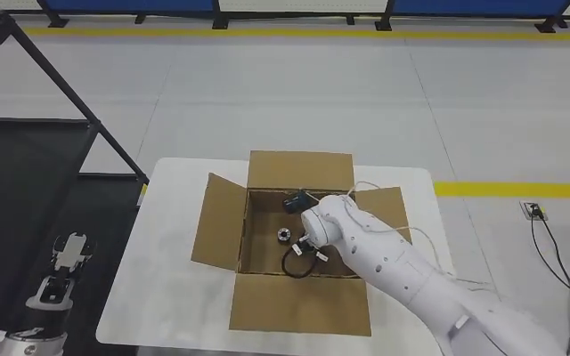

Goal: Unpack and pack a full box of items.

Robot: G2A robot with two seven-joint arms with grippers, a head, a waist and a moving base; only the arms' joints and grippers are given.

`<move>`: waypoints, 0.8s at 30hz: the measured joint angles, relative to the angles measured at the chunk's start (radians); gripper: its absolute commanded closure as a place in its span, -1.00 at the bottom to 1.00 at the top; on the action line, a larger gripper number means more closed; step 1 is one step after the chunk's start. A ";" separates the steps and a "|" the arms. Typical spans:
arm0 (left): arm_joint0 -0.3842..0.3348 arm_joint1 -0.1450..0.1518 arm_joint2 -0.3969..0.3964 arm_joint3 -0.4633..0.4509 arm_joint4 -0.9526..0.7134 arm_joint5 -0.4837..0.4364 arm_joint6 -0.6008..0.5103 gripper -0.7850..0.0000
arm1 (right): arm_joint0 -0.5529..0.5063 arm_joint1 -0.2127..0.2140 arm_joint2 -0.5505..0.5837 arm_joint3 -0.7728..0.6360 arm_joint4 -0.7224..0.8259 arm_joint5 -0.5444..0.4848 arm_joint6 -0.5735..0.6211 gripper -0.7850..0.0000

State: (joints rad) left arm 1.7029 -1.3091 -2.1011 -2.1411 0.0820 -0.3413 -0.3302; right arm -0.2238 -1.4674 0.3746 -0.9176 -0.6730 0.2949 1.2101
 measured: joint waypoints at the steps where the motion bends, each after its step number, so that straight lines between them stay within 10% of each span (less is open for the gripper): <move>1: 0.000 0.000 0.000 0.000 0.000 0.000 0.000 -1.00 | 0.005 -0.013 -0.004 0.026 0.009 -0.010 -0.004 -1.00; 3: 0.000 0.000 0.000 0.000 0.000 0.000 0.000 -1.00 | 0.016 -0.041 -0.011 0.081 0.029 -0.035 -0.017 -1.00; 5: 0.000 0.000 0.000 0.000 0.000 0.000 0.000 -1.00 | 0.023 -0.065 -0.014 0.129 0.044 -0.055 -0.032 0.18; 8: 0.000 0.000 0.000 0.000 0.000 0.000 0.000 -1.00 | 0.029 -0.093 -0.017 0.194 0.057 -0.079 -0.054 1.00; 24: 0.000 0.000 0.000 0.000 0.000 0.000 0.000 -1.00 | 0.064 -0.144 0.035 0.310 0.095 -0.212 -0.090 1.00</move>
State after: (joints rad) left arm 1.7029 -1.3091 -2.1012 -2.1411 0.0819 -0.3413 -0.3302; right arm -0.1599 -1.6119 0.4094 -0.6074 -0.5783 0.0828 1.1201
